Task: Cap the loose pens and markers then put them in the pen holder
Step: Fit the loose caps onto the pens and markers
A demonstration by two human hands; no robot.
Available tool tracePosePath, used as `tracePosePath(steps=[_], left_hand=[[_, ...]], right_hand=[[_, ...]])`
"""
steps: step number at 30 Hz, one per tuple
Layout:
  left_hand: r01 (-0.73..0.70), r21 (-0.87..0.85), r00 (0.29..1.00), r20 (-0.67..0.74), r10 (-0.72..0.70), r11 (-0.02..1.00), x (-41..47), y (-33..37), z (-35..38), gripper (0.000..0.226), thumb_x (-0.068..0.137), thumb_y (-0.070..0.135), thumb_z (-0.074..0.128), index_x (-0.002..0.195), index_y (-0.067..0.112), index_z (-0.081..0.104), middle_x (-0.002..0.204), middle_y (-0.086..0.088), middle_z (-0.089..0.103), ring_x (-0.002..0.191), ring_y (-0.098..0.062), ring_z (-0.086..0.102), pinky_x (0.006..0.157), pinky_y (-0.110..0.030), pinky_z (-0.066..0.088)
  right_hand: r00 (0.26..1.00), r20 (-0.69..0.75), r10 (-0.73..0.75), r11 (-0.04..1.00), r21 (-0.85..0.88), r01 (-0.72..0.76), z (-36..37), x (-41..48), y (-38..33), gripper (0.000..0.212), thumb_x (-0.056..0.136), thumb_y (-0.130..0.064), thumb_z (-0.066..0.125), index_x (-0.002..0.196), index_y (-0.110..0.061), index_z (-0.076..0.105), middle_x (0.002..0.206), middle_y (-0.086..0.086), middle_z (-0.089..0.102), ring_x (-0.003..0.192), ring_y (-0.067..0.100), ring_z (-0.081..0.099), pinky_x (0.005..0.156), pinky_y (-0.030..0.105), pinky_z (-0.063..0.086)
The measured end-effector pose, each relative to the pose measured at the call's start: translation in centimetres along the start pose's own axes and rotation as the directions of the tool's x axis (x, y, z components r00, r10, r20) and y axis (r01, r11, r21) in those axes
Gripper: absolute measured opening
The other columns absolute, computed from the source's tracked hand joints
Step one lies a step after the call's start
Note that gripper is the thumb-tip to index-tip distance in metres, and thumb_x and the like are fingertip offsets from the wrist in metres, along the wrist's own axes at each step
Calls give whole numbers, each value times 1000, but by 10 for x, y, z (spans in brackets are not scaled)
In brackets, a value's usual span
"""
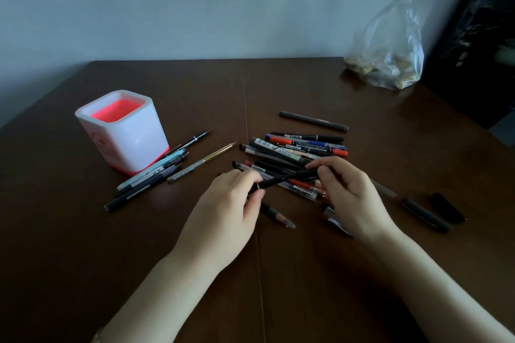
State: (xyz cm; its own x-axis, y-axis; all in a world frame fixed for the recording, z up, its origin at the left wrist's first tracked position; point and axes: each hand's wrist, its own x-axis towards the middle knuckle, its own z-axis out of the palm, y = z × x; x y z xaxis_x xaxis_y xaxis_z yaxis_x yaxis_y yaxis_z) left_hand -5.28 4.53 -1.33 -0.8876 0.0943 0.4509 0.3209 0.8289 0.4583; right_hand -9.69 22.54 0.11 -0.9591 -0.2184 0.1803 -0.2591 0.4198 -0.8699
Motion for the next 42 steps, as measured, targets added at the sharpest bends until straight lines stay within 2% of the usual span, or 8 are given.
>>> tracePosePath(steps=[5, 9, 13, 21, 25, 30, 38, 42], left_hand=[[-15, -12, 999, 30, 15, 1000, 0, 0, 1, 22, 85, 12, 60, 107, 12, 62, 93, 0, 64, 88, -13, 59, 71, -20, 48], [-36, -10, 999, 34, 37, 999, 0, 3, 2, 21, 85, 12, 60, 106, 12, 63, 92, -1, 64, 87, -13, 59, 71, -20, 48], [-5, -16, 1000, -8, 5, 1000, 1, 0, 0, 22, 86, 13, 58, 108, 10, 62, 94, -1, 65, 91, -14, 59, 74, -27, 53], [-8, -18, 1000, -9, 8, 1000, 0, 0, 1, 23, 86, 12, 58, 108, 11, 62, 95, -1, 65, 90, -15, 59, 72, -29, 53], [-5, -32, 1000, -5, 5, 999, 0, -1, 2, 22, 86, 12, 59, 108, 12, 62, 96, 0, 64, 91, -14, 59, 73, -26, 52], [-47, -61, 998, 33, 49, 997, 0, 0, 5, 23, 82, 8, 63, 105, 9, 64, 95, -3, 65, 91, -12, 58, 75, -15, 43], [-54, -88, 999, -9, 53, 995, -1, 1, 5, 33, 82, 27, 48, 97, 6, 69, 85, -4, 67, 89, -10, 51, 79, -19, 39], [-40, -101, 999, 32, 43, 994, -3, 5, 5, 37, 84, 31, 41, 99, 9, 68, 85, 0, 66, 90, -9, 50, 81, -9, 37]], right_hand=[[998, 61, -9, 1000, -18, 10, 2, 1, 4, 21, 95, -20, 40, 96, -35, 56, 76, -12, 57, 59, -3, 53, 52, 9, 42], [995, 93, -23, 1000, -18, 25, 6, -2, 5, 20, 95, -19, 42, 99, -31, 57, 62, -9, 51, 49, 2, 44, 45, 14, 34], [1000, -18, -4, 999, 54, 5, 2, -1, 6, 22, 95, -20, 40, 95, -31, 59, 71, -10, 58, 58, 5, 52, 57, 23, 44], [1000, 12, -21, 996, 92, 20, 3, -1, 5, 23, 95, -18, 40, 95, -32, 58, 78, -18, 59, 73, -13, 55, 66, 12, 41], [1000, -10, -26, 993, 115, 27, 2, -1, 4, 23, 95, -17, 41, 92, -33, 58, 73, -16, 58, 66, -7, 54, 61, 13, 43], [989, 140, -46, 998, 43, 40, 5, -4, 0, 23, 93, -20, 44, 92, -39, 57, 71, -6, 57, 54, 8, 47, 52, 23, 39], [971, 183, -154, 988, 17, 154, 9, -10, -1, 35, 89, -14, 53, 88, -49, 56, 74, -22, 63, 77, 4, 61, 67, 17, 51], [967, 170, -191, 981, 10, 192, 7, -10, -1, 35, 88, -12, 54, 90, -46, 56, 89, -14, 66, 82, 6, 63, 74, 23, 54]])
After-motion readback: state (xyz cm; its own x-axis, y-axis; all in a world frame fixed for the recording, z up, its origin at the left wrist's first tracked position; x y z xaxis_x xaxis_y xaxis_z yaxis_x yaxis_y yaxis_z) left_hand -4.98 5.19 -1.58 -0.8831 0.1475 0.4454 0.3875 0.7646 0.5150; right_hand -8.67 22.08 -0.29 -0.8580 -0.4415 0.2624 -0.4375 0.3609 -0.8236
